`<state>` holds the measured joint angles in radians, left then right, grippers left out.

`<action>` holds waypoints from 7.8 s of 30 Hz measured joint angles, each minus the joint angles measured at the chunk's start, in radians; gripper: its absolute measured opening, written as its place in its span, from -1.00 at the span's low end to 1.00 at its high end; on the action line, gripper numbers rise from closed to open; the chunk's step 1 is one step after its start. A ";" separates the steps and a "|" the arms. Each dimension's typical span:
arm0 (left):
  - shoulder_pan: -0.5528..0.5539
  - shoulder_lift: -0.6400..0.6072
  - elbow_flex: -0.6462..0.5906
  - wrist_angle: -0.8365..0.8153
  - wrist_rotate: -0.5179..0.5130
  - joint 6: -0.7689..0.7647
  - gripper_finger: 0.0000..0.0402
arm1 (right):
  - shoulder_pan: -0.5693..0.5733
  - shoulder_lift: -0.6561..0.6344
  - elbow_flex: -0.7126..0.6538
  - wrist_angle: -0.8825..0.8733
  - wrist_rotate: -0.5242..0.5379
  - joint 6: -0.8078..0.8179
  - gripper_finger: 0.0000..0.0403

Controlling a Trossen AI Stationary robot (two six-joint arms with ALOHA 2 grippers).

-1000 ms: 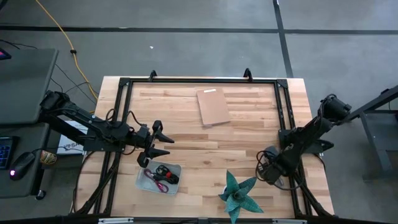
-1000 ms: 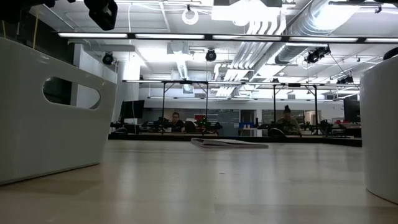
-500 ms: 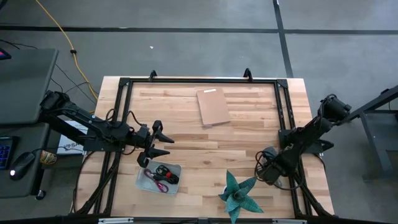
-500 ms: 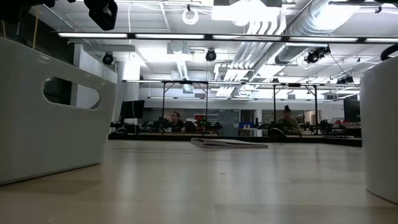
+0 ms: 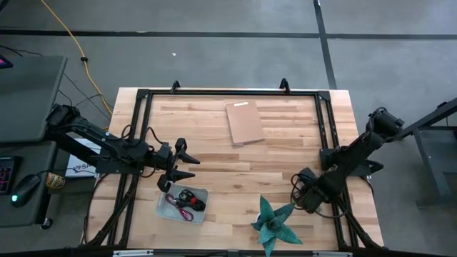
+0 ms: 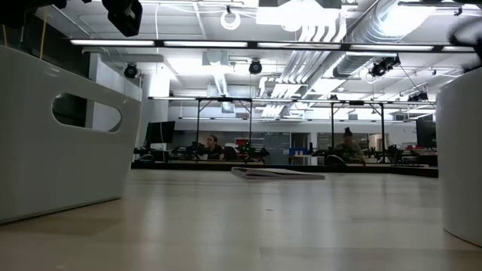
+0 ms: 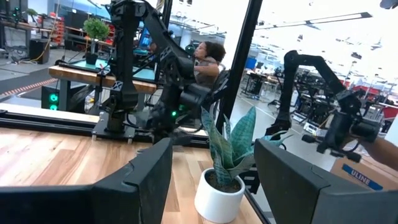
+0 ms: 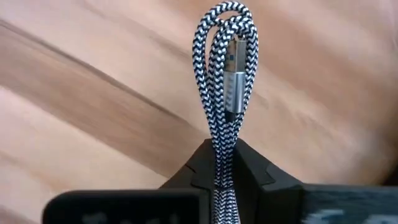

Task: Pick and place USB-C Cables

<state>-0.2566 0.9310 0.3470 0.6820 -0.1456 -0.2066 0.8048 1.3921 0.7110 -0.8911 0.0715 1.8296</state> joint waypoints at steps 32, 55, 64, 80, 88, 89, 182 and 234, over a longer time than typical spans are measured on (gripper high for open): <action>0.001 0.022 0.000 0.021 -0.191 0.009 0.04 | -0.597 0.016 -0.043 1.656 0.201 -1.692 -0.97; 0.001 0.070 0.000 0.001 -0.308 0.027 0.04 | -0.588 0.098 0.015 1.721 0.160 -1.776 -0.96; 0.002 0.289 0.119 0.017 -0.305 0.049 0.04 | -0.602 0.220 0.035 1.933 0.031 -1.722 -0.97; -0.003 0.468 0.250 0.021 -0.239 0.023 0.04 | -0.601 0.342 0.242 1.790 0.028 -1.725 -0.97; -0.003 0.462 0.249 0.020 -0.239 0.022 -0.10 | -0.601 0.373 0.270 1.781 0.027 -1.743 -0.97; -0.003 0.462 0.249 0.019 -0.239 0.023 -0.17 | -0.601 0.372 0.270 1.778 0.029 -1.744 -0.97; -0.326 0.548 0.647 -1.398 0.034 -0.158 -1.00 | -0.511 -0.201 -0.357 1.860 0.486 -1.699 0.19; -0.267 0.815 0.649 -1.494 0.119 -0.146 -0.72 | -0.511 -0.200 -0.357 1.844 0.474 -1.697 0.19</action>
<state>-0.5240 1.7462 0.9955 -0.8124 -0.0265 -0.3523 0.2943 1.1919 0.3542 0.9527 0.5457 0.1327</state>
